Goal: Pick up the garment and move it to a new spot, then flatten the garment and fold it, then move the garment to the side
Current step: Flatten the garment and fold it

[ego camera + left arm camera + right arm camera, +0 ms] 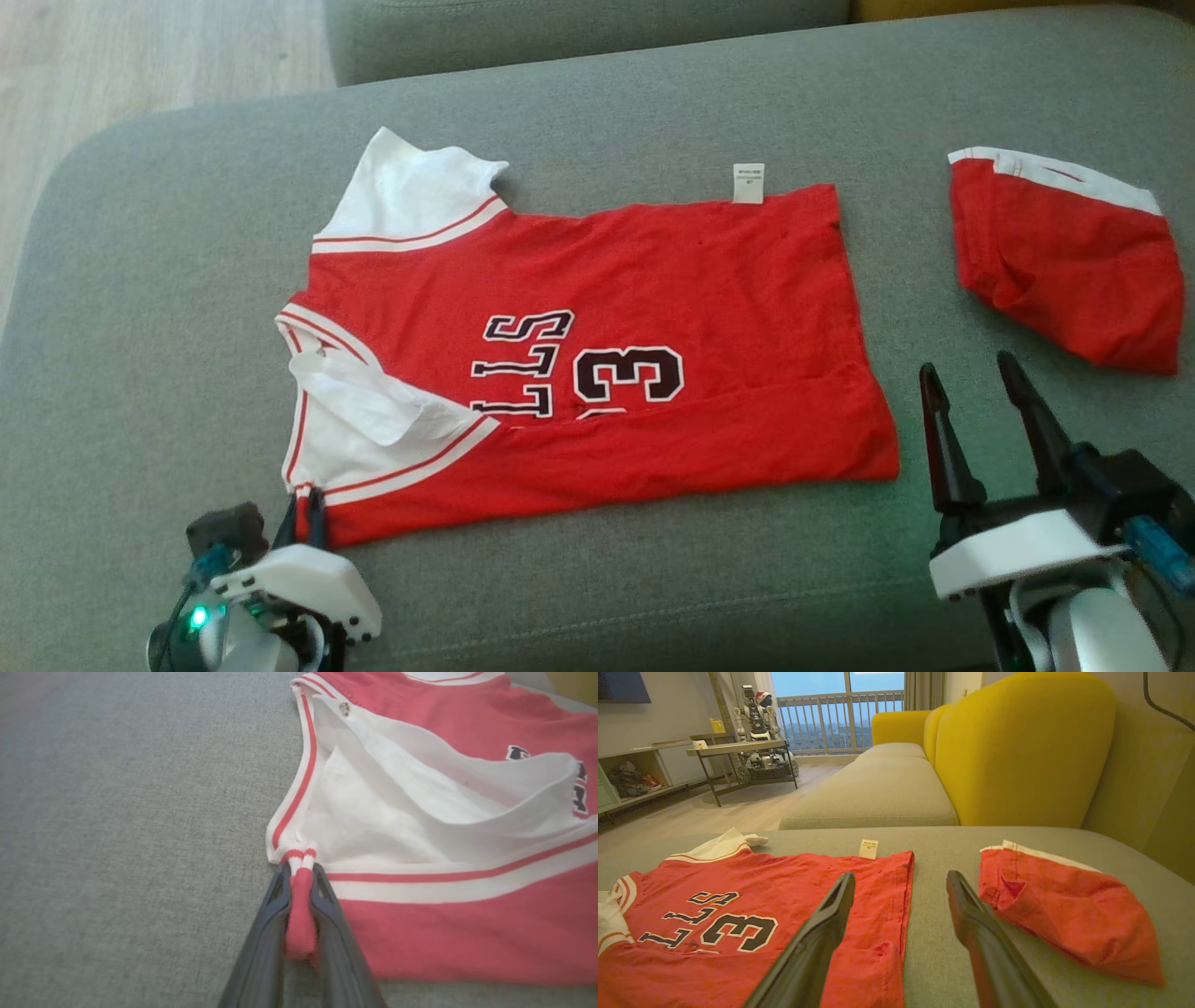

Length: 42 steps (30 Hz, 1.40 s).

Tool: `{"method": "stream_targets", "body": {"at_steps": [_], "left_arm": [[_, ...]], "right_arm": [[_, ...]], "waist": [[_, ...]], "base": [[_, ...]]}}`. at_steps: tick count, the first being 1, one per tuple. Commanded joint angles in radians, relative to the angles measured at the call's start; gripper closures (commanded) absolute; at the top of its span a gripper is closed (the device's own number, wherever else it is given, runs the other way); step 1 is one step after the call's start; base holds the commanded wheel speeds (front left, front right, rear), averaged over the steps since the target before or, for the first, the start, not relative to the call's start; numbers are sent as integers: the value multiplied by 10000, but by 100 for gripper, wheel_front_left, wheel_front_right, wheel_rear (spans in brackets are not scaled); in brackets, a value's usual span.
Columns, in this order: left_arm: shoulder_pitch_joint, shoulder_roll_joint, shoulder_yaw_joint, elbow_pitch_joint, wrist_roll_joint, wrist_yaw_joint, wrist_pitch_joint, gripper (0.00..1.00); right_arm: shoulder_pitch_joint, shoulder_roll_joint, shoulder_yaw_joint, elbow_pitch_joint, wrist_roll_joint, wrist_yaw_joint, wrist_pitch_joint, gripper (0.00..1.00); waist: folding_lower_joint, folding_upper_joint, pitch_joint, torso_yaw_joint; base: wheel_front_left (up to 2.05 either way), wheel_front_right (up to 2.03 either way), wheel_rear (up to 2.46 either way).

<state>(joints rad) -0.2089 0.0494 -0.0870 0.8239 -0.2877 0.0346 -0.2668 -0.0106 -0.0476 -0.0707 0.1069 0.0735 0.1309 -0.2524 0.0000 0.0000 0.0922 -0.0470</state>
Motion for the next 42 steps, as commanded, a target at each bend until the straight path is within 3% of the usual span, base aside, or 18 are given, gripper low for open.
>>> {"method": "stream_targets", "body": {"at_steps": [1, 8, 15, 24, 28, 30, 31, 35, 42], "left_arm": [[-106, 119, 256, 93, -81, 43, 64, 100], [189, 176, 393, -1744, 300, 120, 54, 100], [887, 76, 245, -3698, 698, 41, 52, 100], [1077, 21, -290, -4220, 718, -25, 51, 100], [1099, 16, -452, -4185, 728, -26, 51, 100], [1106, 15, -465, -4148, 730, -16, 51, 100], [1105, 15, -452, -4125, 737, 0, 51, 100], [1180, 34, -401, -3870, 806, 80, 51, 100], [1474, 91, -471, -3250, 898, 114, 51, 100]], "right_arm": [[-342, -26, 181, -163, 95, -2, -93, 0], [-476, -26, 280, 1340, 2108, -2, 442, 0], [-1234, -26, 431, 3872, 4316, -2, 836, 0], [-2842, -26, 592, 7404, 5337, -2, 418, 0], [-3299, -26, 1387, 8238, 5891, -2, 275, 0], [-3385, -26, 1915, 8397, 6313, -2, 260, 79], [-3418, -26, 2101, 8472, 6449, -2, 228, 100], [-3530, -26, 2348, 8915, 6441, -2, 42, 100], [-3466, -26, 1799, 9329, 5778, -2, -84, 100]], "waist": [[0, 0, -12, 23], [0, 0, -98, 256], [0, 0, -142, 637], [0, 0, -82, 988], [0, 0, -59, 1050], [0, 0, -60, 1053], [0, 0, -70, 1051], [0, 0, -249, 1005], [0, 0, -746, 945]], "base": [[0, 0, 0], [0, 0, 0], [0, 0, 0], [0, 0, 0], [0, 0, 0], [0, 0, 0], [0, 0, 0], [0, 0, 0], [0, 0, 0]]}}
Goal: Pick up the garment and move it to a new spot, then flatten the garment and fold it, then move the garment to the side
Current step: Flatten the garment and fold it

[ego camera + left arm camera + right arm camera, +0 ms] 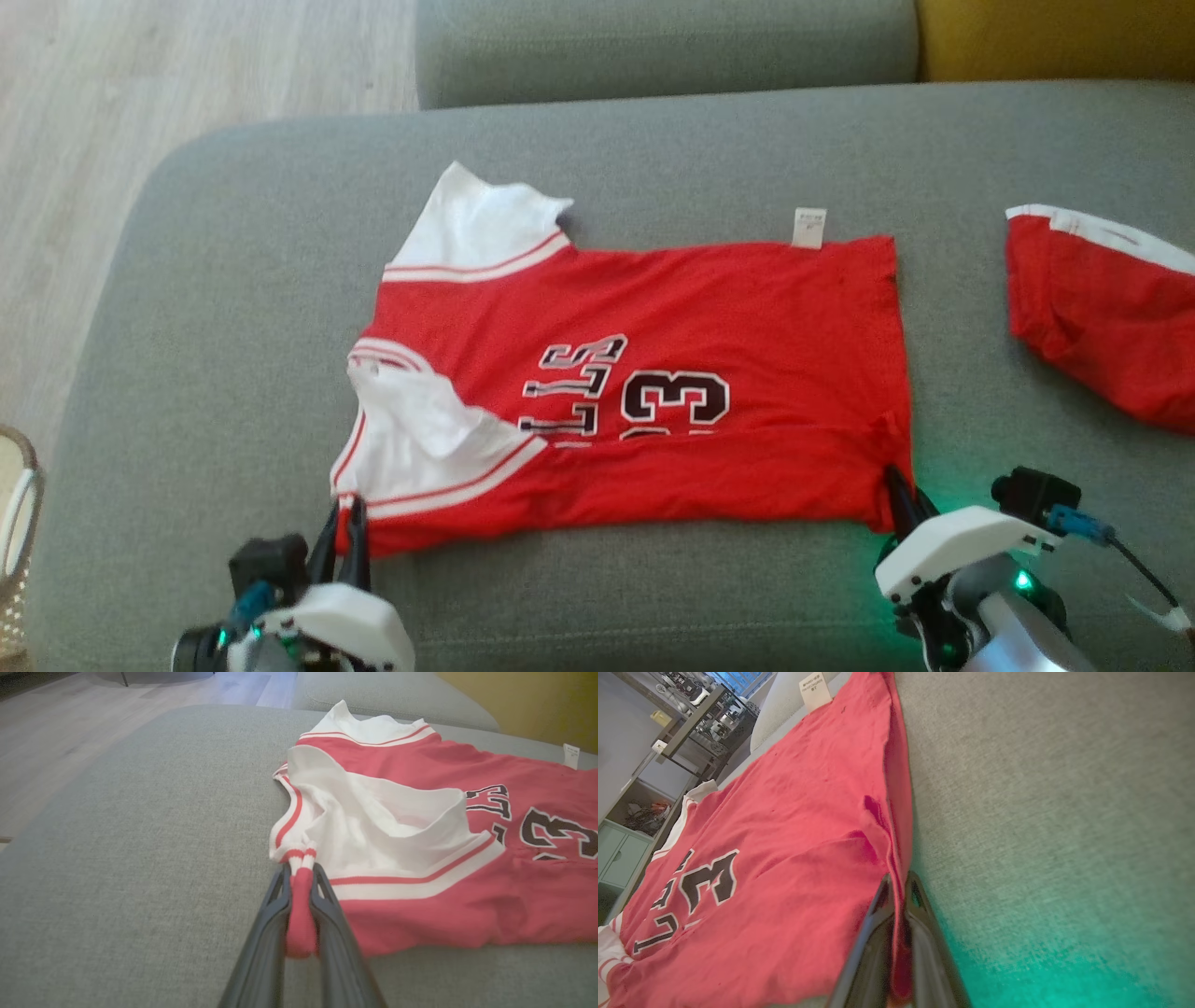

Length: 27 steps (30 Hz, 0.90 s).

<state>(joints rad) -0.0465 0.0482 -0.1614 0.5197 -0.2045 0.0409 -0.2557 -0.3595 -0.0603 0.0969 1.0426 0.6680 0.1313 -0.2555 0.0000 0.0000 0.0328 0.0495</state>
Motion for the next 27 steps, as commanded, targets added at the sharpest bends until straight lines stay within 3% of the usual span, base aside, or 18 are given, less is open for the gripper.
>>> {"method": "stream_targets", "body": {"at_steps": [1, 11, 22, 23, 24, 25, 26, 27], "left_arm": [[-150, 102, 273, -209, 66, 51, -60, 100], [489, 300, 311, -379, 160, 151, -60, 100], [774, 360, -8, 77, 387, 272, -61, 100], [749, 360, -22, 123, 397, 297, -61, 99], [722, 353, -34, 174, 392, 314, -61, 76], [688, 345, -44, 218, 385, 328, -61, 54], [653, 340, -54, 258, 386, 347, -61, 11], [624, 335, -63, 305, 387, 367, -61, 0]], "right_arm": [[23, 101, 123, -29, -166, -6, -53, 100], [857, 36, -632, -792, -936, -6, 34, 100], [1973, -54, -1523, -2782, -1870, -6, 1403, 100], [2081, -36, -1637, -2999, -1965, -6, 1525, 100], [2190, -14, -1743, -3216, -2056, -6, 1653, 100], [2296, 7, -1860, -3431, -2150, -6, 1769, 87], [2397, 28, -1996, -3649, -2238, -6, 1864, 4], [2487, 48, -2139, -3860, -2305, -6, 1960, 0]], "waist": [[0, 0, -151, -19], [0, 0, -654, -35], [0, 0, -699, -80], [0, 0, -694, -79], [0, 0, -690, -77], [0, 0, -684, -76], [0, 0, -678, -74], [0, 0, -674, -73]], "base": [[0, 0, 0], [0, 0, 0], [0, 0, 0], [0, 0, 0], [0, 0, 0], [0, 0, 0], [0, 0, 0], [0, 0, 0]]}}
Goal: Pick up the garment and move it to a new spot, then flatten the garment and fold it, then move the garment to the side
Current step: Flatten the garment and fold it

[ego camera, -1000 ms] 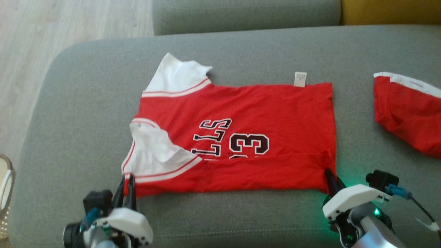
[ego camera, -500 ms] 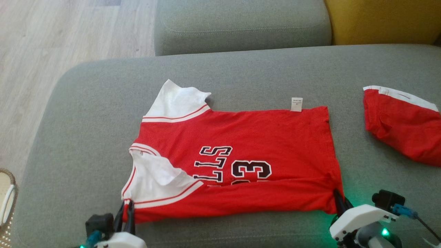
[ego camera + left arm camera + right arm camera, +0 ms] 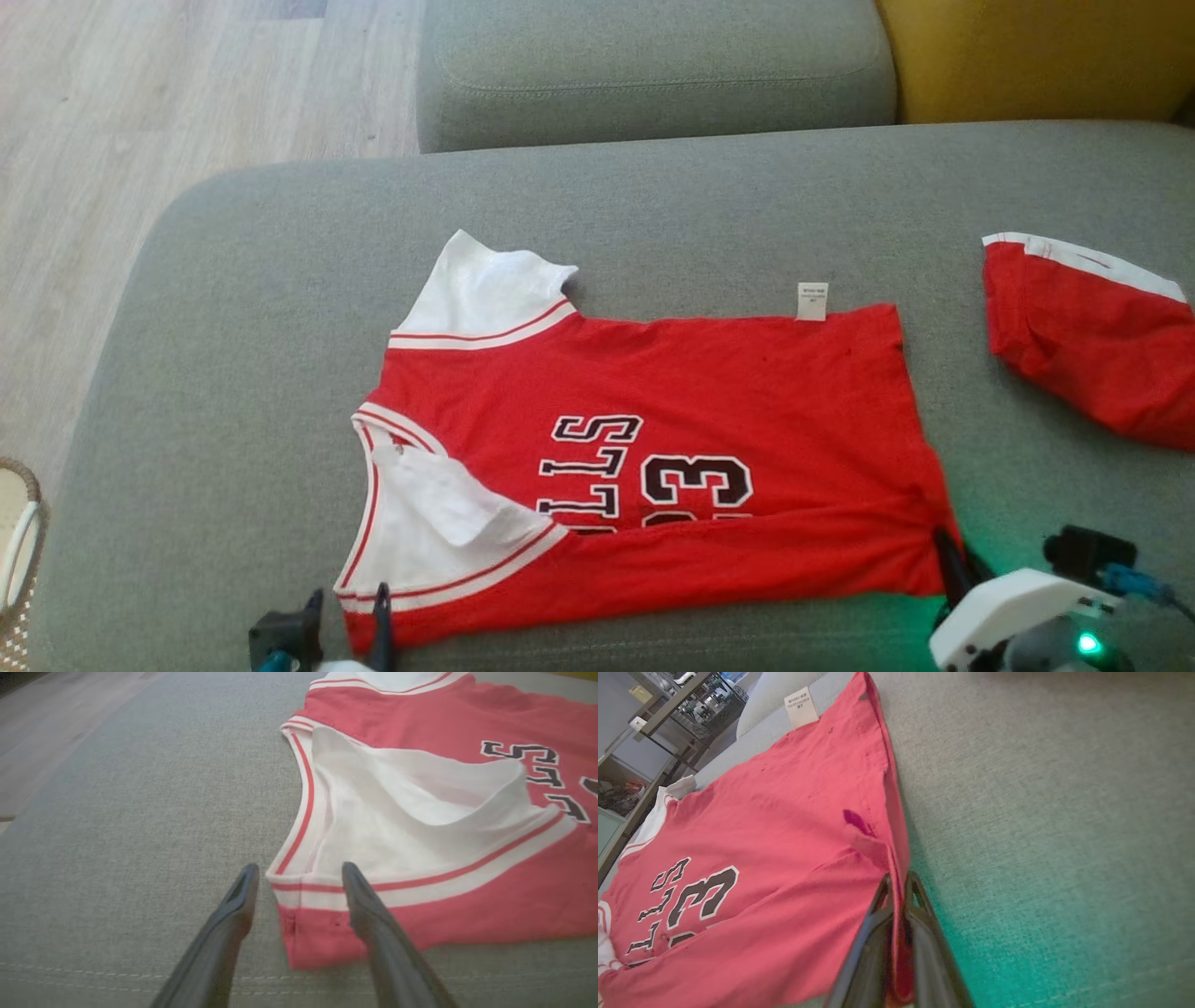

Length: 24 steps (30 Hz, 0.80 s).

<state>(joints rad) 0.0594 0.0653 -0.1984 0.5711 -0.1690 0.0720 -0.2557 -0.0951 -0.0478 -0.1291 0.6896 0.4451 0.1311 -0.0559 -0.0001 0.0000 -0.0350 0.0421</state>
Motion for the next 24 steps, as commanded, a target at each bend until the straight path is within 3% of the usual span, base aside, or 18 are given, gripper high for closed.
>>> {"method": "stream_targets", "body": {"at_steps": [1, 10, 18, 24], "left_arm": [[-463, 159, 311, -180, 23, 81, -61, 0], [-571, 144, 869, -1362, -215, 315, -61, 0], [-607, -9, 1830, -4697, -116, 122, -61, 0], [-485, -106, 2074, -5516, 184, 62, -61, 0]], "right_arm": [[-83, -61, 3, -543, -160, -4, 65, 0], [301, -27, -43, -2788, -128, -4, 414, 0], [468, -25, 281, -4948, -1372, -4, -1059, 0], [614, -25, 725, -5532, -1695, -4, -1552, 0]], "waist": [[1, 0, 9, -1], [1, 0, 34, -43], [1, 0, 146, -101], [1, 0, 285, -299]], "base": [[0, 0, 0], [0, 0, 0], [0, 0, 0], [0, 0, 0]]}}
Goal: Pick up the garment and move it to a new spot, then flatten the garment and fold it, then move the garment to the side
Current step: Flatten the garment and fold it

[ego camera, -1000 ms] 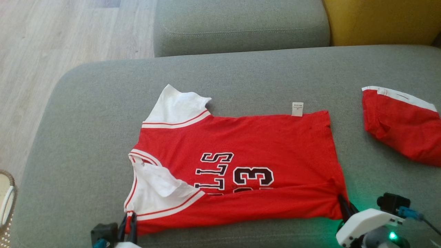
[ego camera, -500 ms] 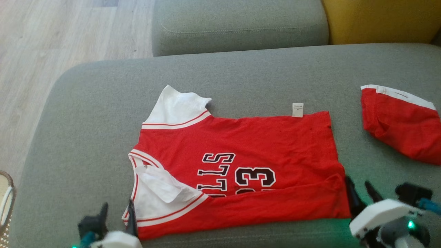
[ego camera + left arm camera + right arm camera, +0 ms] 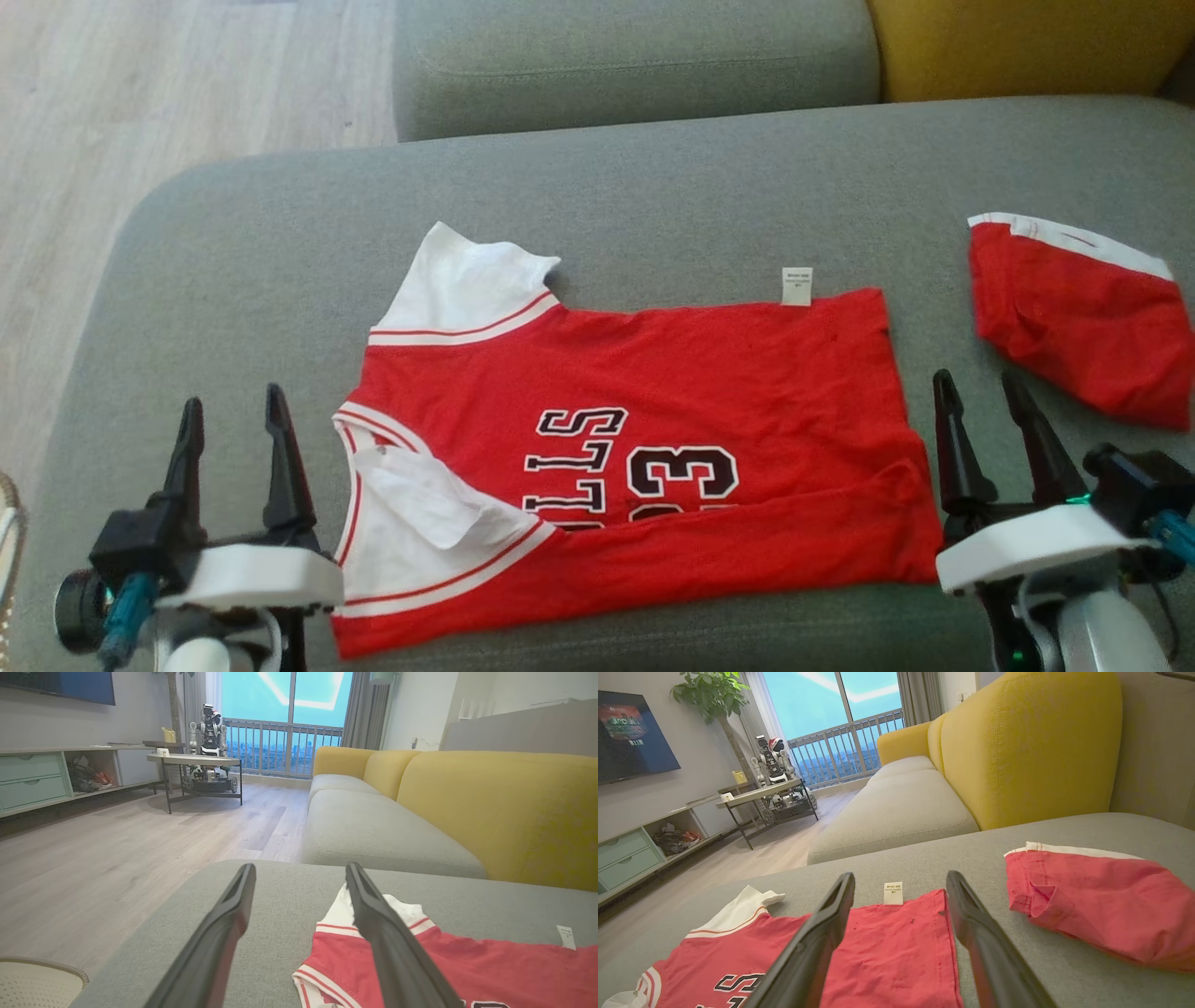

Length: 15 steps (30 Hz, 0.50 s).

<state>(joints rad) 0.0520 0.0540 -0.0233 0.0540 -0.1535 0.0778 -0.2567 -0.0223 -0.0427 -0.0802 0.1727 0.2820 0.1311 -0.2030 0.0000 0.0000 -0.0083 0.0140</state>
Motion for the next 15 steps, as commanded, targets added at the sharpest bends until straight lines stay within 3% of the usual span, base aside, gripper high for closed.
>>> {"method": "stream_targets", "body": {"at_steps": [1, 8, 11, 15], "left_arm": [[-435, 3, 326, -315, 102, -21, -51, 0], [-1465, 562, 369, 788, 696, -346, -51, 0], [-2537, 1094, 342, 1517, 778, -677, 104, 0], [-4253, 1899, 9, 2474, 955, -1393, 1062, 0]], "right_arm": [[-129, -77, 281, -378, -78, -4, -102, 0], [-664, -76, 623, -618, -65, -4, -152, 0], [-1157, -76, 960, -817, -218, -4, -64, 0], [-2028, -76, 1304, -906, -561, -4, 169, 0]], "waist": [[0, 0, 54, -72], [0, 0, 767, -593], [0, 0, 1385, -908], [0, 0, 2246, -1293]], "base": [[0, 0, 0], [0, 0, 0], [0, 0, 0], [0, 0, 0]]}}
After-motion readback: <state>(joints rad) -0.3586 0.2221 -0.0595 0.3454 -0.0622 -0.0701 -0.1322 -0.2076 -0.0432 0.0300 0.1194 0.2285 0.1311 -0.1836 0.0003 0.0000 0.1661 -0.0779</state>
